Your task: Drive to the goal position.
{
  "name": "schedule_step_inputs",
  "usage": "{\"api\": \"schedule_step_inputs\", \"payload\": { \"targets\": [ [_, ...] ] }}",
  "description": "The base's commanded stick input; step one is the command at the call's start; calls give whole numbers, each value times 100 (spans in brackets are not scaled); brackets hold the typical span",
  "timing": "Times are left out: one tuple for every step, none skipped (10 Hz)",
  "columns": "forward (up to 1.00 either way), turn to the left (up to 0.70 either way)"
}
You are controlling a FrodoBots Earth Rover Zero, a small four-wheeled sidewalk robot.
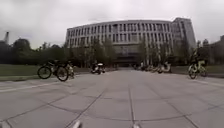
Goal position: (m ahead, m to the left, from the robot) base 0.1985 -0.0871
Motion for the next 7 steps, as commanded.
{"api": "schedule_step_inputs", "payload": {
  "targets": [
    [0,4],
    [0,4],
    [0,3],
    [0,3],
    [0,2],
    [0,2],
    [0,1]
  ]
}}
